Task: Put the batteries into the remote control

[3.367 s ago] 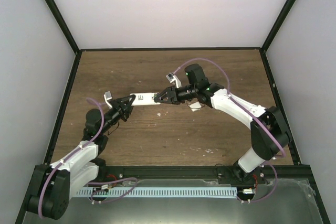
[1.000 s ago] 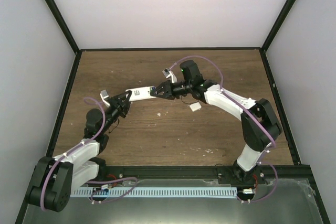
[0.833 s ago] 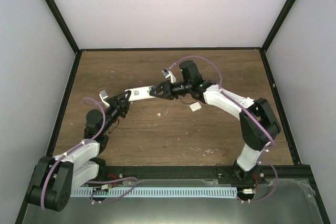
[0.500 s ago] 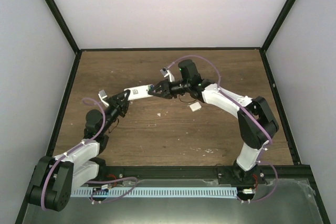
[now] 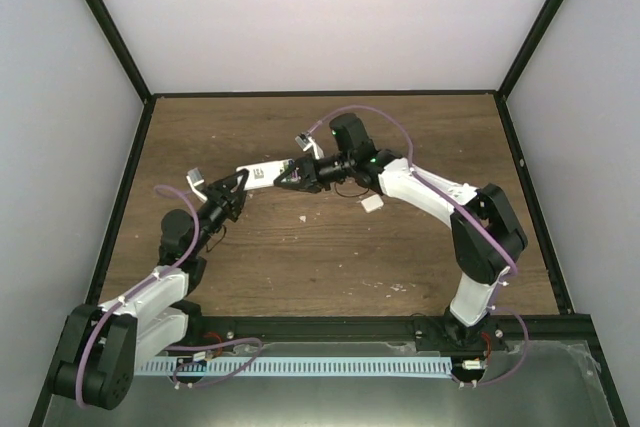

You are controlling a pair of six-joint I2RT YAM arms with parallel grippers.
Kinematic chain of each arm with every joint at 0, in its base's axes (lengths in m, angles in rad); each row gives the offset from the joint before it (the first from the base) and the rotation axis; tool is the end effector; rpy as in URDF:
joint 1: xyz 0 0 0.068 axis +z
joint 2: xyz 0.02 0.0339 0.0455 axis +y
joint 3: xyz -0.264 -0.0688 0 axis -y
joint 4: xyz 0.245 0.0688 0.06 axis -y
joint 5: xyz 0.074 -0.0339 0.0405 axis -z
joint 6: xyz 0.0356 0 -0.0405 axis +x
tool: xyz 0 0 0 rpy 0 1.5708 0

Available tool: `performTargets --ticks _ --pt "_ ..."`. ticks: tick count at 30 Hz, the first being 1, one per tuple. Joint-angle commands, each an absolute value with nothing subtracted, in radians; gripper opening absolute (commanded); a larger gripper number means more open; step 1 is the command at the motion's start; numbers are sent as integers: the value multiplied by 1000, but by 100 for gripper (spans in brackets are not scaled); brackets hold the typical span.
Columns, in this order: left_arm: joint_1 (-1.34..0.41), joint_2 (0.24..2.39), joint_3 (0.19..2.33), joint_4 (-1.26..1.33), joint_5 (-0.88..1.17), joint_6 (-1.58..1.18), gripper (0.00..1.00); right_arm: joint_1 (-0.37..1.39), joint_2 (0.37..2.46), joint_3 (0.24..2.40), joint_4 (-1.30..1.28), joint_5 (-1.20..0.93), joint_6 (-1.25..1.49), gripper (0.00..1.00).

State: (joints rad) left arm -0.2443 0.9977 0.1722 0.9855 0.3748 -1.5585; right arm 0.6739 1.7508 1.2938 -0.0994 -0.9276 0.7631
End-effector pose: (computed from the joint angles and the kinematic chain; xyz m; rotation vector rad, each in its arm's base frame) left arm 0.1840 -0.0593 0.2130 -0.7103 1.5167 -1.6978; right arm 0.2905 0.2685 0.2686 -0.5484 2.3796 1.7465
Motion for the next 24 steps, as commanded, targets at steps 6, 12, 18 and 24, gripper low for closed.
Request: performTargets --ticks 6,12,18,24 --pt "-277 986 175 1042 461 -1574 0 722 1742 1353 -127 -949 708 28" --pt "-277 961 149 1036 455 -1594 0 698 1721 1355 -173 -941 666 41" --pt "-277 945 144 989 446 -1594 0 685 1692 1355 -198 -925 648 49" --pt "-277 944 137 992 429 -1621 0 654 1654 1320 -207 -922 649 50"
